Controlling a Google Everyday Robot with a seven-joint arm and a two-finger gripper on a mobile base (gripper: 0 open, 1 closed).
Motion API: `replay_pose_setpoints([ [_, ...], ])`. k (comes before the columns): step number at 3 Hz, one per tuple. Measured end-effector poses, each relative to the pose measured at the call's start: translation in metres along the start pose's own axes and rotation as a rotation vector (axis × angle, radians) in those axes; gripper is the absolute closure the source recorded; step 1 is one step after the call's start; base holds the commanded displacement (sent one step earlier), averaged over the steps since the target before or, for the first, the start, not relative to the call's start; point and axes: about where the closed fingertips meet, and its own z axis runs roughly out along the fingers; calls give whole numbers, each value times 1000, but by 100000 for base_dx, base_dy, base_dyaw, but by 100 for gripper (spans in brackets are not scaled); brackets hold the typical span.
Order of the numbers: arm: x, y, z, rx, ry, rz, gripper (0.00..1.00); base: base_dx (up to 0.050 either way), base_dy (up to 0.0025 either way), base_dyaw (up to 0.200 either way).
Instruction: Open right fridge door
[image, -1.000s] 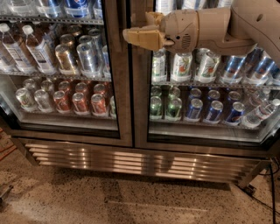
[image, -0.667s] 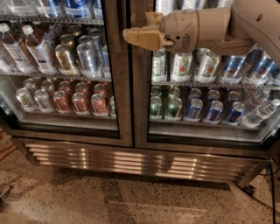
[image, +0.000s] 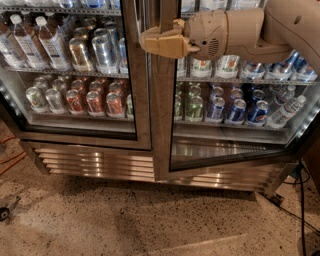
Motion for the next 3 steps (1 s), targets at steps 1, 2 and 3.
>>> replay_pose_setpoints([
  [1, 0, 0, 0, 0, 0, 0, 100, -5000, 3, -16],
  [2, 0, 0, 0, 0, 0, 0, 100, -4999, -2, 11],
  [3, 0, 0, 0, 0, 0, 0, 100, 0, -1, -19383],
])
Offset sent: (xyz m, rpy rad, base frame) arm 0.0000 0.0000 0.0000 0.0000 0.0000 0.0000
